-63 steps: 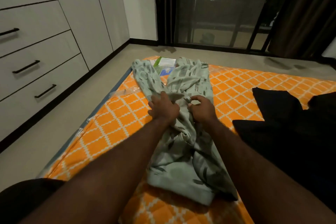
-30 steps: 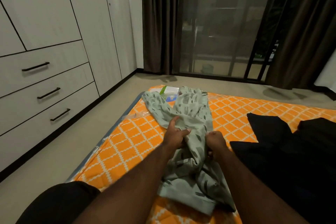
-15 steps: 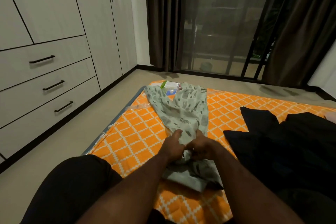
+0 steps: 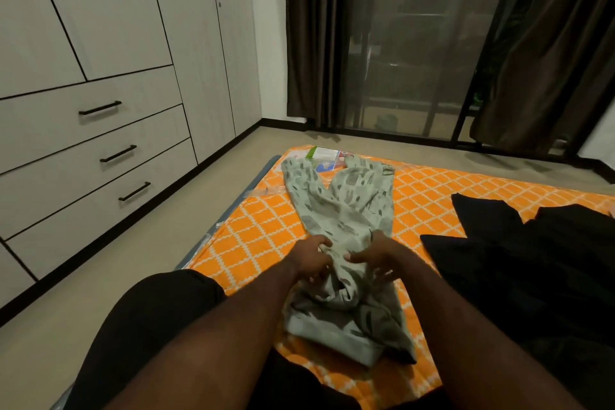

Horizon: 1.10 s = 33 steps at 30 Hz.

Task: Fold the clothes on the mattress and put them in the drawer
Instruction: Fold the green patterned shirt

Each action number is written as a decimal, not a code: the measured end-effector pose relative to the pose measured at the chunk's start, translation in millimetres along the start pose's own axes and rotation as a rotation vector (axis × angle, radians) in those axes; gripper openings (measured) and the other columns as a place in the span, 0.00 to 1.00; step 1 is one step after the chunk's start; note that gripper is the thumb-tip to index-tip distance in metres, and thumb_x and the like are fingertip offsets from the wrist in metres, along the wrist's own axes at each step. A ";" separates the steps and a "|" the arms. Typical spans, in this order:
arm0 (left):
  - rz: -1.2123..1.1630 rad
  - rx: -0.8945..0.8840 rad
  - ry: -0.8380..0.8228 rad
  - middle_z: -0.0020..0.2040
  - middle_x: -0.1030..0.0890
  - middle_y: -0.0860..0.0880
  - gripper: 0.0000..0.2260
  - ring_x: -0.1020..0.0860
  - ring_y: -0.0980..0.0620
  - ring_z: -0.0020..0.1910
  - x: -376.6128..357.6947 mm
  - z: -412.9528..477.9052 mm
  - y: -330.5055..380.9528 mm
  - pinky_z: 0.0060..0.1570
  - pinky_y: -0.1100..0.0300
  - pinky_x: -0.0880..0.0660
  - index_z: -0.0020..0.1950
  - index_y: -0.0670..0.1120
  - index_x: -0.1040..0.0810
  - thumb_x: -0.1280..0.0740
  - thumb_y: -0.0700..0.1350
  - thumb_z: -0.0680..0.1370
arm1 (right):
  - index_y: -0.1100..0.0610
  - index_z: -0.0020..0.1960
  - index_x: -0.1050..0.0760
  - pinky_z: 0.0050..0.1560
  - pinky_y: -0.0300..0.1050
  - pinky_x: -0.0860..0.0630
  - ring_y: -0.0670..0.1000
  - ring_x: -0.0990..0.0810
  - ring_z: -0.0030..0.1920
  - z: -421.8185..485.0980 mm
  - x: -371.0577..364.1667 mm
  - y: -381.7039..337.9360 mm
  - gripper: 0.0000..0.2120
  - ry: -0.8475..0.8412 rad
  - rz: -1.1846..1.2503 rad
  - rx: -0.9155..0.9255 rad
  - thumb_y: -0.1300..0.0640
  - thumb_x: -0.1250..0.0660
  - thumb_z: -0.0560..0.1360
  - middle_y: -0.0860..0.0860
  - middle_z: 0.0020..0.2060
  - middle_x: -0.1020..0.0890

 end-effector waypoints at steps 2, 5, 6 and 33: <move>-0.018 0.010 0.029 0.49 0.16 0.43 0.17 0.17 0.46 0.37 10.7 9.5 -3.0 0.29 0.58 0.21 0.65 0.49 0.24 0.33 0.41 0.76 | 0.58 0.77 0.40 0.57 0.57 0.20 0.62 0.23 0.64 9.1 19.2 -8.1 0.46 0.210 0.028 0.106 0.43 0.20 0.69 0.60 0.70 0.26; -0.078 0.012 0.064 0.48 0.16 0.38 0.15 0.19 0.43 0.36 25.6 25.3 -6.7 0.33 0.52 0.22 0.64 0.48 0.25 0.34 0.39 0.78 | 0.60 0.76 0.36 0.57 0.51 0.23 0.62 0.22 0.64 22.1 41.2 -26.4 0.34 0.382 0.015 0.262 0.48 0.27 0.77 0.60 0.67 0.23; -0.132 0.014 0.090 0.47 0.16 0.36 0.14 0.20 0.43 0.35 30.2 30.2 -6.9 0.32 0.52 0.23 0.63 0.47 0.25 0.34 0.38 0.78 | 0.59 0.75 0.34 0.56 0.50 0.23 0.61 0.21 0.62 27.3 45.3 -31.8 0.31 0.396 0.009 0.302 0.50 0.28 0.78 0.59 0.64 0.22; -0.821 0.231 0.271 0.47 0.16 0.41 0.09 0.18 0.49 0.35 74.5 195.1 -31.4 0.26 0.64 0.27 0.54 0.39 0.19 0.26 0.41 0.76 | 0.57 0.47 0.16 0.42 0.43 0.26 0.51 0.18 0.46 149.6 69.7 -105.7 0.19 0.249 -0.518 0.337 0.41 0.32 0.79 0.53 0.45 0.16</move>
Point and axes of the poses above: each hand's wrist, its own z-axis towards the middle knuckle, its own x-axis out of the back of the hand, y = z × x, the point moved 6 cm from there along z, towards the middle knuckle
